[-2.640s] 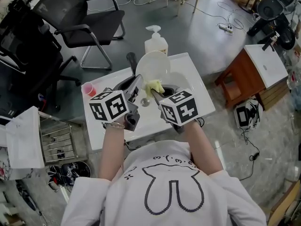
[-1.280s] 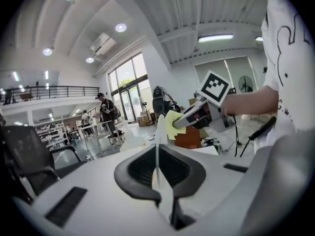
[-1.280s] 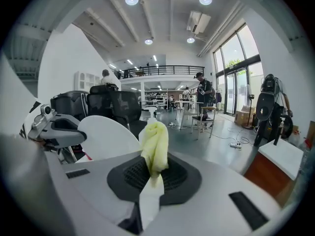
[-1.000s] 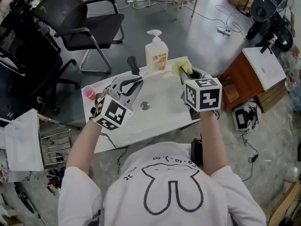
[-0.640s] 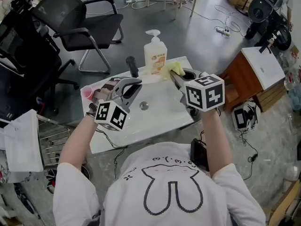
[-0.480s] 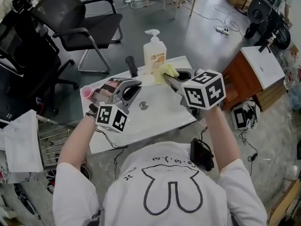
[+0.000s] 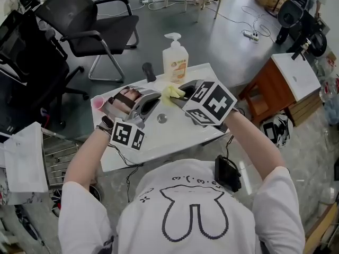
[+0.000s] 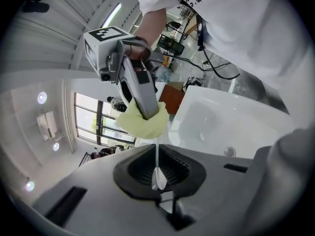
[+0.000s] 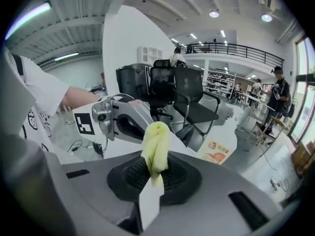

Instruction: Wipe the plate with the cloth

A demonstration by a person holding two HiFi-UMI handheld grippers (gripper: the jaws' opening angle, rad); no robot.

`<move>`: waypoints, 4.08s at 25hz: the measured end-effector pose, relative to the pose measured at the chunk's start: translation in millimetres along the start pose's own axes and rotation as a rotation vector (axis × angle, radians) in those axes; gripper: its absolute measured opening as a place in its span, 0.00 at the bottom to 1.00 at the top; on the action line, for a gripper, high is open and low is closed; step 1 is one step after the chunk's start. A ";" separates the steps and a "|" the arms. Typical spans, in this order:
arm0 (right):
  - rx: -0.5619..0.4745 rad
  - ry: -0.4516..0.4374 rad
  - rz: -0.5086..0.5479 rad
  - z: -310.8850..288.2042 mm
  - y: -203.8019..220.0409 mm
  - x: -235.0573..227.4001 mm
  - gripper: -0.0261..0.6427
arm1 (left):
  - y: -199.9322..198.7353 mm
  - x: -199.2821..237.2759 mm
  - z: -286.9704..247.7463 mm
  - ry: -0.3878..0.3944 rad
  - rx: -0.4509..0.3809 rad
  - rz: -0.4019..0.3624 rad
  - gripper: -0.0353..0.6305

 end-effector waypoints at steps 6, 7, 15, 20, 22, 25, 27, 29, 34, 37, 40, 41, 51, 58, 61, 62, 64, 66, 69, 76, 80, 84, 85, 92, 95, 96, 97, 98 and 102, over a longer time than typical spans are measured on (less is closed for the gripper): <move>0.014 -0.029 -0.046 0.5 5.6 -5.2 0.11 | -1.3 -1.4 6.5 -0.018 -0.003 -0.026 0.08; 0.018 -0.028 -0.055 1.1 7.9 -6.9 0.11 | -1.4 -2.0 7.2 -0.019 -0.005 -0.027 0.08; 0.073 0.029 -0.121 5.6 32.5 -27.3 0.11 | -7.6 -3.0 15.5 -0.026 -0.033 -0.036 0.08; 0.075 0.075 -0.179 -0.5 46.1 -47.6 0.11 | -9.8 -4.8 19.8 -0.029 -0.046 -0.035 0.08; 0.077 0.097 -0.200 -5.0 50.7 -57.1 0.11 | -11.4 -4.8 22.1 -0.031 -0.054 -0.034 0.08; 0.074 0.123 -0.239 -13.6 58.2 -70.5 0.11 | -15.3 -4.4 25.5 -0.035 -0.073 -0.038 0.08; 0.065 0.125 -0.268 -19.1 62.4 -76.7 0.11 | -19.0 -4.8 26.9 -0.036 -0.087 -0.044 0.08; 0.062 0.122 -0.287 -23.8 65.5 -80.4 0.11 | -21.3 -6.5 28.0 -0.036 -0.097 -0.050 0.09; 0.037 0.150 -0.286 -17.1 61.5 -84.9 0.11 | -17.7 -8.6 27.2 -0.027 -0.088 -0.036 0.08; -0.015 0.165 -0.265 -1.2 49.6 -78.5 0.11 | -16.9 -7.8 26.2 -0.027 -0.082 -0.025 0.08; -0.082 0.128 -0.246 9.2 33.4 -62.0 0.11 | -17.8 -10.0 25.1 -0.024 -0.089 -0.028 0.08; -0.100 0.106 -0.236 10.7 27.1 -54.2 0.11 | -18.4 -10.7 24.6 -0.022 -0.092 -0.031 0.08; -0.040 0.012 -0.092 -10.5 6.7 -5.1 0.11 | -23.2 -11.7 21.2 -0.034 -0.111 -0.078 0.08; 0.017 0.100 -0.153 -11.3 33.4 -35.9 0.11 | -27.0 -11.1 24.9 -0.049 -0.113 -0.074 0.08; 0.017 0.139 -0.201 -12.4 46.1 -51.1 0.11 | -27.7 -10.5 25.4 -0.049 -0.116 -0.075 0.09; 0.010 0.146 -0.213 -12.6 48.0 -54.3 0.11 | -27.8 -10.9 25.5 -0.049 -0.116 -0.077 0.09; 0.005 0.156 -0.229 -13.6 50.6 -58.4 0.11 | -27.7 -11.9 25.6 -0.049 -0.117 -0.077 0.09; 0.009 0.159 -0.235 -14.2 52.1 -59.9 0.11 | -27.6 -12.8 25.7 -0.048 -0.116 -0.074 0.09; 0.009 0.169 -0.224 -8.7 49.2 -60.0 0.11 | -28.6 -14.2 25.5 -0.049 -0.115 -0.066 0.08; -0.117 0.126 -0.179 2.2 12.8 -40.9 0.11 | -28.7 -18.7 23.8 -0.051 -0.111 -0.053 0.08; -0.105 0.034 -0.128 -14.0 -2.3 -21.8 0.11 | -33.4 -18.8 22.5 -0.050 -0.123 -0.059 0.08; -0.014 -0.005 -0.085 -29.3 -3.9 -16.1 0.11 | -35.8 -19.3 22.9 -0.044 -0.126 -0.076 0.08; -0.001 -0.007 -0.083 -31.4 -3.0 -16.8 0.11 | -36.2 -20.1 23.5 -0.042 -0.126 -0.080 0.08; 0.042 0.066 -0.144 -33.7 14.8 -46.1 0.11 | -36.3 -18.3 26.9 -0.048 -0.125 -0.088 0.08; 0.059 0.105 -0.191 -32.6 27.9 -59.4 0.11 | -34.9 -16.4 28.9 -0.051 -0.125 -0.095 0.09; 0.058 0.109 -0.209 -32.0 31.5 -62.6 0.11 | -34.6 -15.7 29.2 -0.052 -0.125 -0.096 0.09; 0.057 0.111 -0.224 -31.4 34.4 -65.0 0.11 | -34.5 -15.2 29.3 -0.051 -0.126 -0.096 0.09; 0.056 0.112 -0.235 -30.8 36.9 -66.7 0.11 | -34.3 -14.9 29.3 -0.050 -0.127 -0.097 0.09; 0.036 0.115 -0.242 -22.2 37.7 -67.3 0.11 | -34.6 -18.3 28.6 -0.042 -0.136 -0.102 0.09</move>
Point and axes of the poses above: the fingertips, and each gripper's own axes: z backward along the fingers, x to its left, y out of its underside, the point moved 6 cm from there along z, backward along the fingers, and after that the axes turned 15 degrees about -y, right-handed, at the moved point
